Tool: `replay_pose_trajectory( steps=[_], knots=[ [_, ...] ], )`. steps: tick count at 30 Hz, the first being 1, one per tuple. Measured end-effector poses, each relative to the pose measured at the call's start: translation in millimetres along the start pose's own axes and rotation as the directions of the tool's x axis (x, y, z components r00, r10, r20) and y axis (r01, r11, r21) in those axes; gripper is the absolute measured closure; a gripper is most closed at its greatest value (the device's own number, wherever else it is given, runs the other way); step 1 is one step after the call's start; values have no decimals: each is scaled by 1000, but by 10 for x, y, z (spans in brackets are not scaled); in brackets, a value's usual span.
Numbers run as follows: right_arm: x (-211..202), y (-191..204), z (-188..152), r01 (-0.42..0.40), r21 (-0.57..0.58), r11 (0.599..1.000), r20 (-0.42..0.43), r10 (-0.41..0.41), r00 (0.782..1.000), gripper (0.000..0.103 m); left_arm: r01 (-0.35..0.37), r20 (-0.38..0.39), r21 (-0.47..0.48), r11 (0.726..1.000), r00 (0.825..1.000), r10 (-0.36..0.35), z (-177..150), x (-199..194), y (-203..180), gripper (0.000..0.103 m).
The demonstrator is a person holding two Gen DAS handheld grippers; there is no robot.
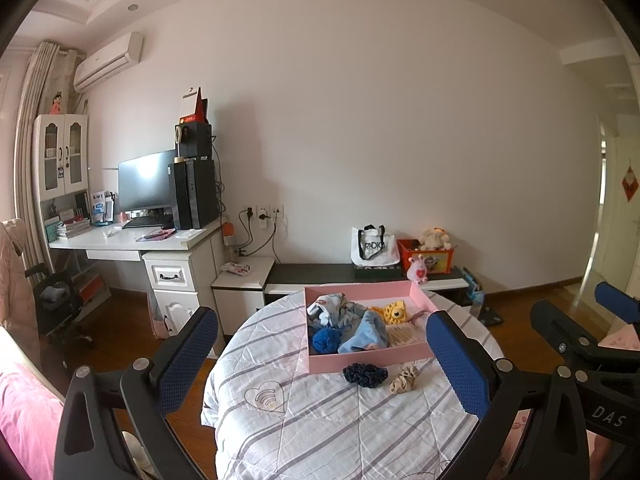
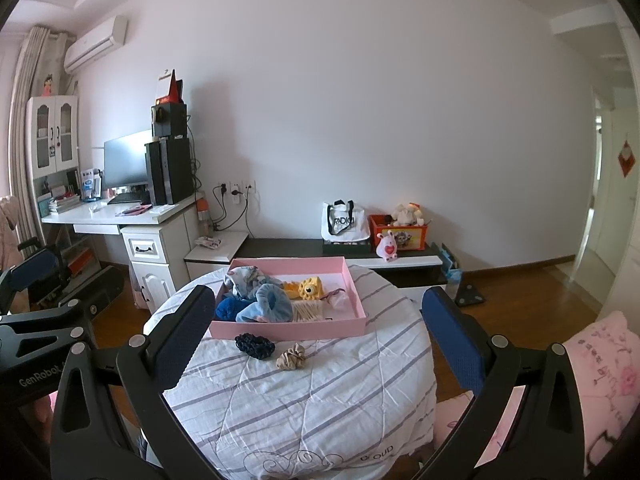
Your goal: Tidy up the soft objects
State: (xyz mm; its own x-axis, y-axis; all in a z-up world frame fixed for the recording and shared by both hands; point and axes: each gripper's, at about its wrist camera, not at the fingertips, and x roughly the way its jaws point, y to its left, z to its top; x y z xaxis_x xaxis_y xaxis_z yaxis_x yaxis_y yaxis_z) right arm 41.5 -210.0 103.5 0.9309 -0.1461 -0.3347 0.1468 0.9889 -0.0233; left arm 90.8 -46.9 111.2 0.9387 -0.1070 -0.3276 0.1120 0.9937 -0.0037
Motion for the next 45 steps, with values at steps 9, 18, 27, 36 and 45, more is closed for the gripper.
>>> replay_pose_trajectory(
  steps=[9, 18, 27, 36, 45],
  knots=[
    [57, 3, -53, 0, -6, 1000, -14, 0, 1000, 0, -3, -12, -3, 1000, 1000, 3, -22, 52, -18, 0],
    [134, 1, -84, 0, -7, 1000, -35, 0, 999, 0, -3, -33, -1, 1000, 999, 3, -31, 87, -8, 0],
    [306, -6, -137, -1, -7, 1000, -81, 1, 997, 0, -3, -75, 3, 1000, 997, 3, -33, 240, 13, 0],
    [624, -27, -225, -15, 7, 1000, -145, 15, 989, 0, 2, -142, 10, 1000, 990, 0, -24, 598, 7, 0],
    [1161, -44, -386, -15, 11, 1000, -250, 17, 968, 0, -5, -251, 17, 1000, 968, 9, -52, 1247, 4, 0]
  ],
)
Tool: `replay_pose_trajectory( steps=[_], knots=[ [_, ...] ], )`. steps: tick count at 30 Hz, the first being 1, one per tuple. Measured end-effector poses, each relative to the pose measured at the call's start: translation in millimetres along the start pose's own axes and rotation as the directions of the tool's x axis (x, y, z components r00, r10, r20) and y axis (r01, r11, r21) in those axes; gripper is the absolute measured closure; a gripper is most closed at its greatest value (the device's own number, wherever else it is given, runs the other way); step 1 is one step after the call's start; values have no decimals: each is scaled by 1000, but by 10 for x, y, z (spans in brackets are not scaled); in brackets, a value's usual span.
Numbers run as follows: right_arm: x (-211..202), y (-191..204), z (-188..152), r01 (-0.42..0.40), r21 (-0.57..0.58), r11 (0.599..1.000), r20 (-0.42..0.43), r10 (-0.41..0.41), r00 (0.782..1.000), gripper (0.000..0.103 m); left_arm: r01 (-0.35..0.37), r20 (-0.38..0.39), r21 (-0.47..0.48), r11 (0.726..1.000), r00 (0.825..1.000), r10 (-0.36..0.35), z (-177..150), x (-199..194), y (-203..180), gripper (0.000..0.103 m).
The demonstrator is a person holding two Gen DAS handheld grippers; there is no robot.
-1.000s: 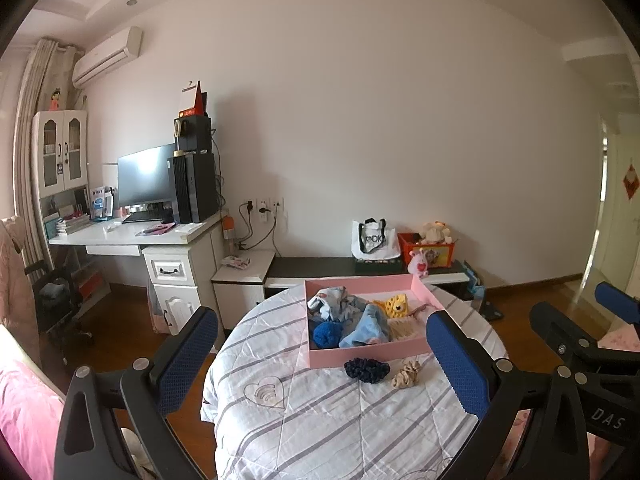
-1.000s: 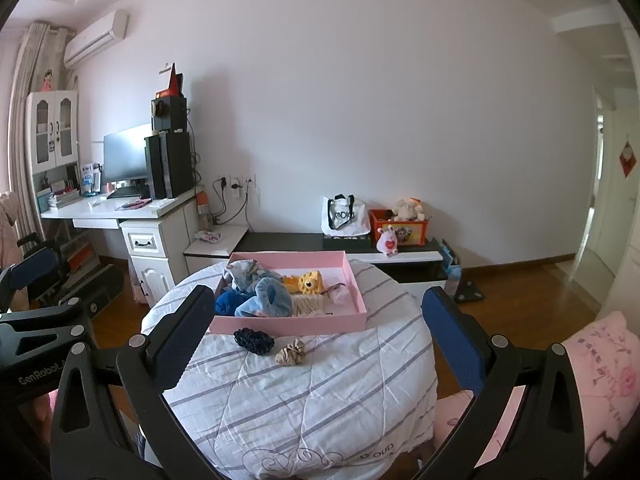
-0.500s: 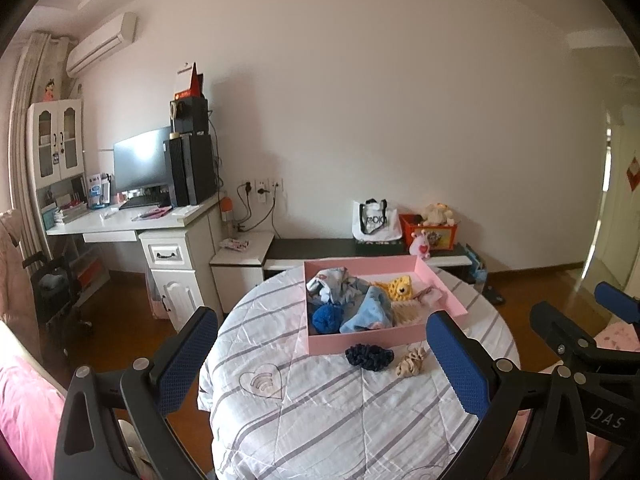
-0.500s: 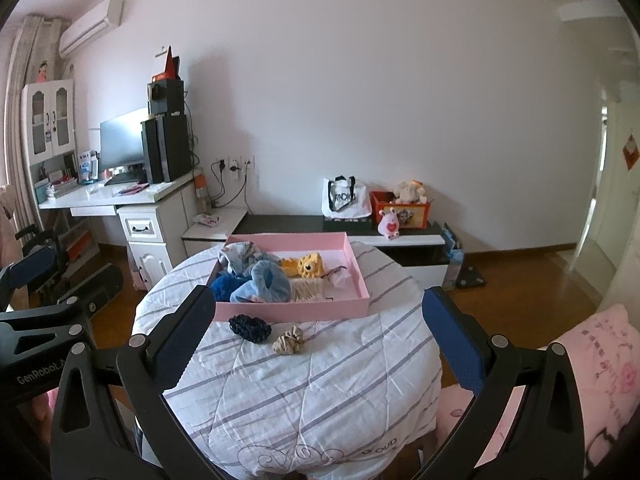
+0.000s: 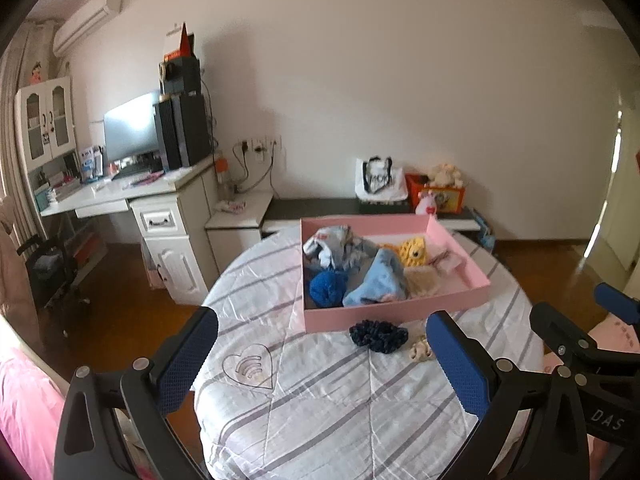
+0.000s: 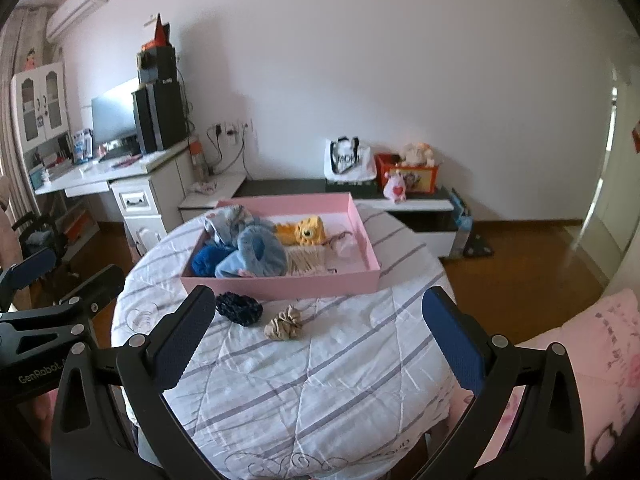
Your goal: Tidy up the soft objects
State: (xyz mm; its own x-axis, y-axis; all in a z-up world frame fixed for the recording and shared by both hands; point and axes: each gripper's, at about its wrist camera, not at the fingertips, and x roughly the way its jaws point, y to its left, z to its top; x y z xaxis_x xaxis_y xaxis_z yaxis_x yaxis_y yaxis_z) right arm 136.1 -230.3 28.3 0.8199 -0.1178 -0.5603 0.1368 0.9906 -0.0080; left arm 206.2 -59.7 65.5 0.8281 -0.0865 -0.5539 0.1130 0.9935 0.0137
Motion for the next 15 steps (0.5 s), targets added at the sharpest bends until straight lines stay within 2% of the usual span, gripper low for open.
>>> replay_pose_trajectory(
  steps=[7, 15],
  knots=[
    [542, 14, -54, 7, -15, 1000, -119, -9, 993, 0, -9, -102, -15, 1000, 995, 7, 86, 605, 32, 0],
    [1139, 60, -169, 8, -28, 1000, -252, -15, 968, 0, -23, -207, -30, 999, 978, 16, 50, 1280, 121, 0]
  ],
)
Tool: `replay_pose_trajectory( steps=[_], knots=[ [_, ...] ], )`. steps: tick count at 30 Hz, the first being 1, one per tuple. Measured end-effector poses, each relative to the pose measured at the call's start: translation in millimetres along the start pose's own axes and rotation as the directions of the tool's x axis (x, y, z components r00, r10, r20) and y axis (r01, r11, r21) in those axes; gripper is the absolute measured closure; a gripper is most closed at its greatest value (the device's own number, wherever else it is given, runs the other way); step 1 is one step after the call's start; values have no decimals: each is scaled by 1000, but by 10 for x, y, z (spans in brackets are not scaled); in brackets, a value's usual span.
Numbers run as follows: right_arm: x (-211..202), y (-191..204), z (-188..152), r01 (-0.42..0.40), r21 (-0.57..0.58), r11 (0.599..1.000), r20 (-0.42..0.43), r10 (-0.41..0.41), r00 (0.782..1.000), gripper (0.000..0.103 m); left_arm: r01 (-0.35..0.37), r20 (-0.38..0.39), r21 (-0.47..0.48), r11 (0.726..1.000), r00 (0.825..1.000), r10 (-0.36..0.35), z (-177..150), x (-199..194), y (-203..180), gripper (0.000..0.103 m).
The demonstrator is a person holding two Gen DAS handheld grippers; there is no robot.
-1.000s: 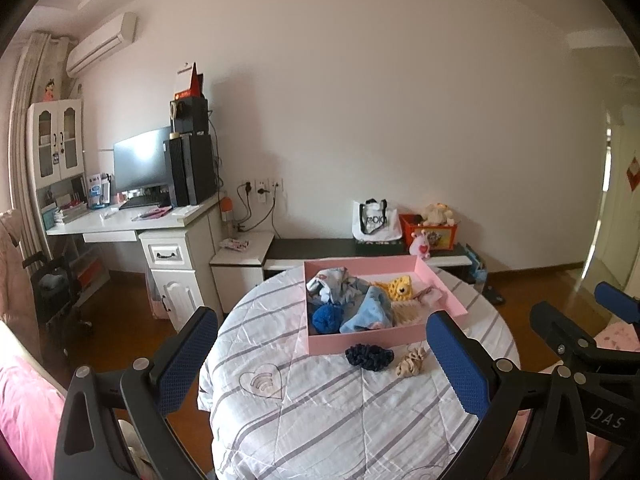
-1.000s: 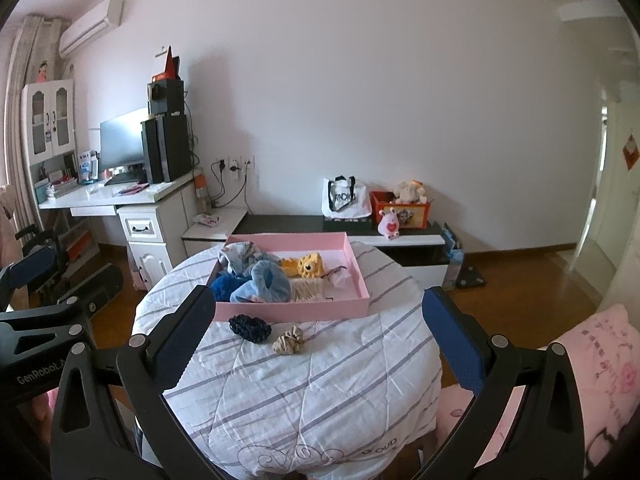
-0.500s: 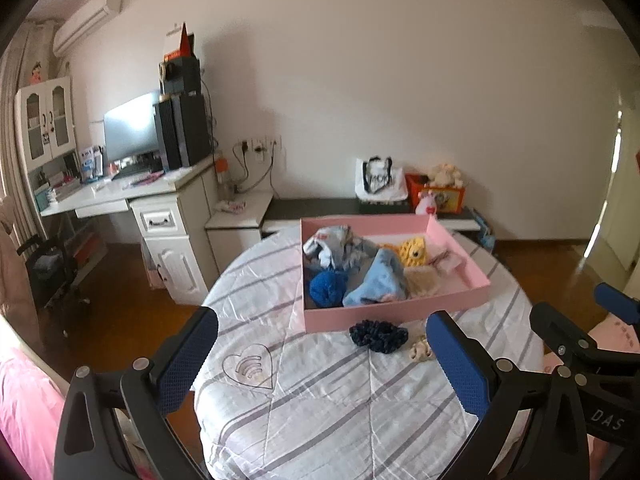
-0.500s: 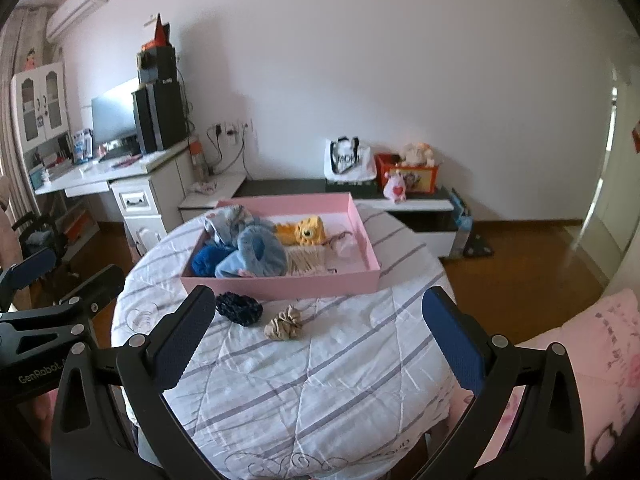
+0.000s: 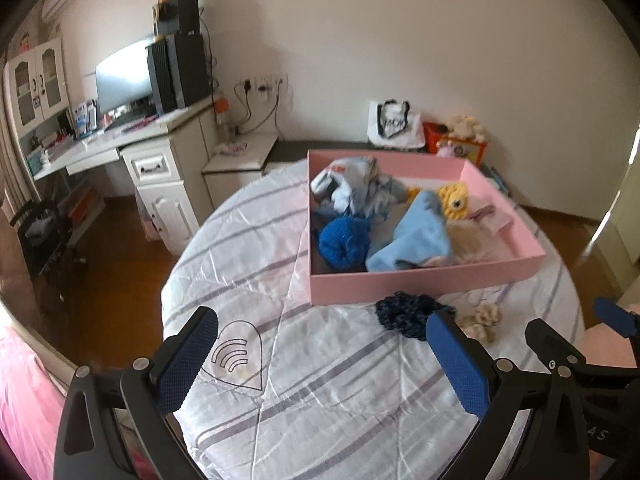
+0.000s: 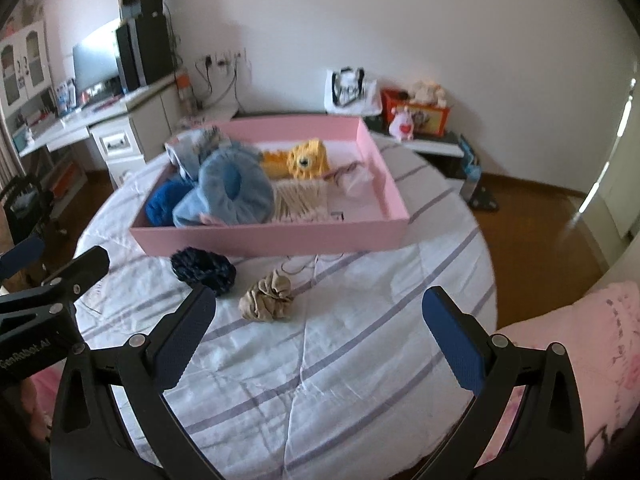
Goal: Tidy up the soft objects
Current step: 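Grasp the beige scrunchie with the right gripper while the left gripper grasps the navy scrunchie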
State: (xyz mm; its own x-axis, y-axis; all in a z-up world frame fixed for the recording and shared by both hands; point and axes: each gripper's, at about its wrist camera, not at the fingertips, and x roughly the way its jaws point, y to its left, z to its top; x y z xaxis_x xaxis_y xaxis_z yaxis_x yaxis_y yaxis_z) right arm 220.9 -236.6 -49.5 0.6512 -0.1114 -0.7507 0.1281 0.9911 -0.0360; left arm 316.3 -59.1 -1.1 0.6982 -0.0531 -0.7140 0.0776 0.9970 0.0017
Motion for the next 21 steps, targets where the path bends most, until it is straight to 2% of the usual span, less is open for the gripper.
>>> replay_pose_trajectory(
  steps=[5, 11, 13, 15, 17, 19, 20, 21],
  knots=[
    [365, 44, -18, -5, -5, 1000, -86, 5, 996, 0, -5, -50, -10, 1000, 999, 5, 4, 339, 74, 0],
    [671, 98, -45, -18, 3, 1000, -151, 19, 988, 0, -3, -97, -8, 1000, 995, 3, -23, 614, 126, 0],
    [735, 124, -40, -33, 1, 999, -162, 33, 986, 4, -1, -112, -11, 1000, 994, 0, -33, 697, 141, 0],
    [790, 135, -33, -50, 1, 999, -169, 49, 984, 15, -1, -118, -11, 1000, 993, 0, -33, 764, 143, 0],
    [849, 143, -44, -70, 3, 998, -188, 69, 980, 32, 2, -122, -14, 1000, 993, -4, -31, 792, 149, 0],
    [882, 128, -52, -74, 8, 997, -191, 74, 979, 39, 11, -118, -16, 1000, 993, -13, -31, 807, 142, 0],
    [875, 115, -53, -71, 8, 997, -182, 72, 981, 49, 17, -115, -17, 1000, 993, -19, -30, 812, 132, 0],
    [862, 93, -50, -76, 11, 997, -176, 77, 981, 64, 23, -114, -17, 1000, 993, -25, -28, 815, 122, 0]
  ],
)
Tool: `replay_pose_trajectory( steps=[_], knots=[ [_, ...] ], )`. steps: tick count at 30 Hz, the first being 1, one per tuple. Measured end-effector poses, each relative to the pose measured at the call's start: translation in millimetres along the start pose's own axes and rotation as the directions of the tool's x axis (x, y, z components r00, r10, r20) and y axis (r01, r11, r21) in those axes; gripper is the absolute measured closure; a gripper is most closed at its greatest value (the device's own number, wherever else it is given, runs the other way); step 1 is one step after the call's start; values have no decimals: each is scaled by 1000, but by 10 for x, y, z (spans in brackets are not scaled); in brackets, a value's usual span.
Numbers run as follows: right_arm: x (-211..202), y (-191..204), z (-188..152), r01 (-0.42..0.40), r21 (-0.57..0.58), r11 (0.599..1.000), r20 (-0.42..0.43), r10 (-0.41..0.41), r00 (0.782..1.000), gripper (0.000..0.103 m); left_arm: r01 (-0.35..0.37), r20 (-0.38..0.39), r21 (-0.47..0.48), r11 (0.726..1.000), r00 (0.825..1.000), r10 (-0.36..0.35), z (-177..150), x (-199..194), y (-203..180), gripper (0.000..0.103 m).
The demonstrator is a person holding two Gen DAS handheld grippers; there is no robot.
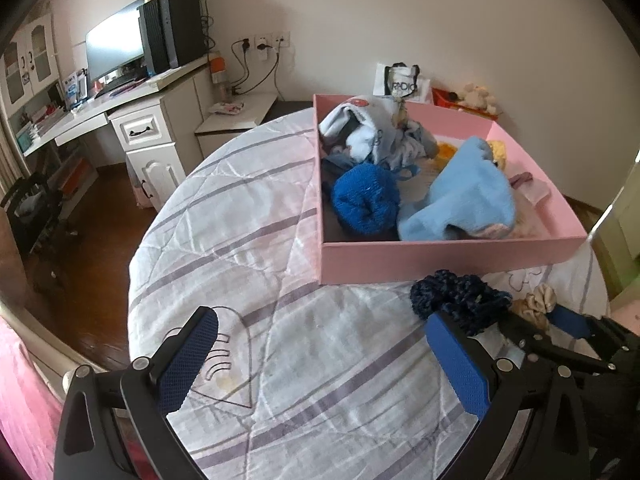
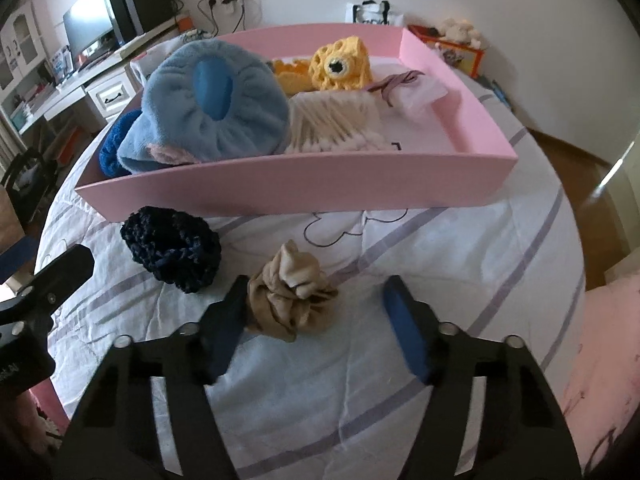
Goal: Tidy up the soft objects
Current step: 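Grasp the beige scrunchie with the right gripper while the left gripper grasps the navy scrunchie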
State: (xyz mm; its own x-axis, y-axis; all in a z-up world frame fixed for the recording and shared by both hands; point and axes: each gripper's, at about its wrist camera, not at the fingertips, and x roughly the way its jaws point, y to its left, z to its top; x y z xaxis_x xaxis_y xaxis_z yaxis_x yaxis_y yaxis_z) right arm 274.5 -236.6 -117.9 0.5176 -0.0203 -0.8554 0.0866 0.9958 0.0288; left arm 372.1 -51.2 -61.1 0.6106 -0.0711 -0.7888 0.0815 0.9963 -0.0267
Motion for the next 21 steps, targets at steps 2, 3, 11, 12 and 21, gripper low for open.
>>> replay_pose_trajectory(
  steps=[2, 3, 11, 12, 21],
  knots=[
    [-16, -75, 4, -16, 20, 1000, 1, 16, 1000, 74, 19, -1, 3, 1000, 1000, -19, 1, 4, -50, 0],
    [-19, -113, -1, -22, 28, 999, 3, 22, 1000, 76, 29, -1, 7, 1000, 1000, -29, 0, 1, -79, 0],
    [-55, -459, -9, -19, 81, 997, 16, 18, 1000, 77, 100, -31, 62, 993, 995, -98, 13, 145, -433, 0],
    [-46, -494, -10, -23, 85, 996, 16, 22, 1000, 77, 105, -39, 73, 992, 994, -102, 10, 179, -482, 1],
    [1, -540, 3, -51, 78, 996, 32, 49, 998, 77, 130, -95, 90, 987, 988, -122, 56, 400, -637, 65]
  ],
)
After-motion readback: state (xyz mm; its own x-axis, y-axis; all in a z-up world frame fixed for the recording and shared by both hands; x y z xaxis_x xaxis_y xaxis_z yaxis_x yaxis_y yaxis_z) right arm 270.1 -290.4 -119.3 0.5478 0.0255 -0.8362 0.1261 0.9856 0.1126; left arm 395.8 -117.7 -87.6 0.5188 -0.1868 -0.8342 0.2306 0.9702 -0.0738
